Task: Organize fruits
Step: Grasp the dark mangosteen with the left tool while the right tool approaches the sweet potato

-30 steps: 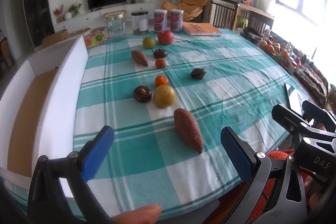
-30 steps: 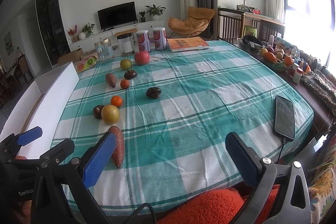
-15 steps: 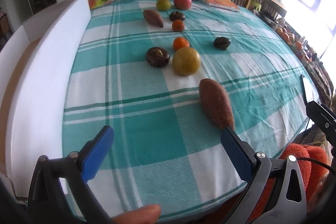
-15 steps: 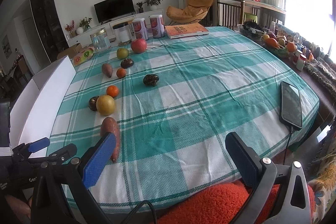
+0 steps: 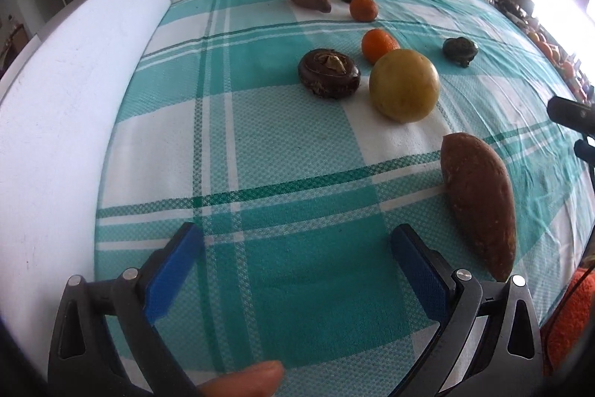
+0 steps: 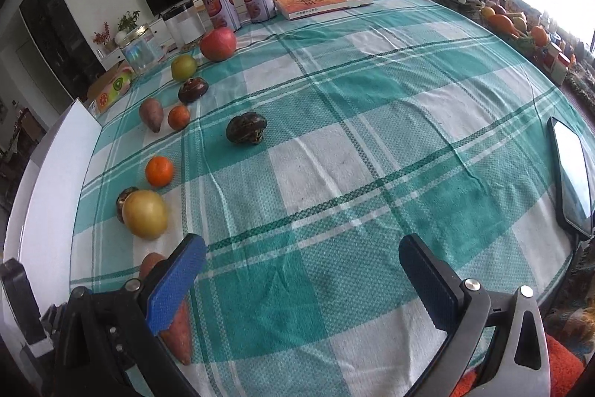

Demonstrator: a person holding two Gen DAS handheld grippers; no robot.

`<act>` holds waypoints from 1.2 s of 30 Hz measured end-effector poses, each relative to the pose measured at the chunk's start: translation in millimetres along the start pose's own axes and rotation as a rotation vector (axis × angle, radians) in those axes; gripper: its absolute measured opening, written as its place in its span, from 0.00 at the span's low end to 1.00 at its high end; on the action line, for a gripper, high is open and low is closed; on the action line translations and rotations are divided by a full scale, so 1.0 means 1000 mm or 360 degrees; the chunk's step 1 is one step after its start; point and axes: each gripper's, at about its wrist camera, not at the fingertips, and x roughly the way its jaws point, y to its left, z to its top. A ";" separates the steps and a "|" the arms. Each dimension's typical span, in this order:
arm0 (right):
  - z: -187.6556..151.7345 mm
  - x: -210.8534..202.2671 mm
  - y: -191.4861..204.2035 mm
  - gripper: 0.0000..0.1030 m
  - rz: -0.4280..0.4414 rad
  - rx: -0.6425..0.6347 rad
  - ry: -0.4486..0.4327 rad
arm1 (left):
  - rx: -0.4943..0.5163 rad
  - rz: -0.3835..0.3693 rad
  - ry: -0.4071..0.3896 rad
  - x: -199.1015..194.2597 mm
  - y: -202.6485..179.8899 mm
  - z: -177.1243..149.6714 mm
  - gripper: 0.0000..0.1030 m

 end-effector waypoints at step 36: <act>-0.016 0.040 0.013 1.00 -0.0118 -0.0133 -0.0113 | 0.0139 -0.0094 -0.0176 0.048 0.007 0.081 0.99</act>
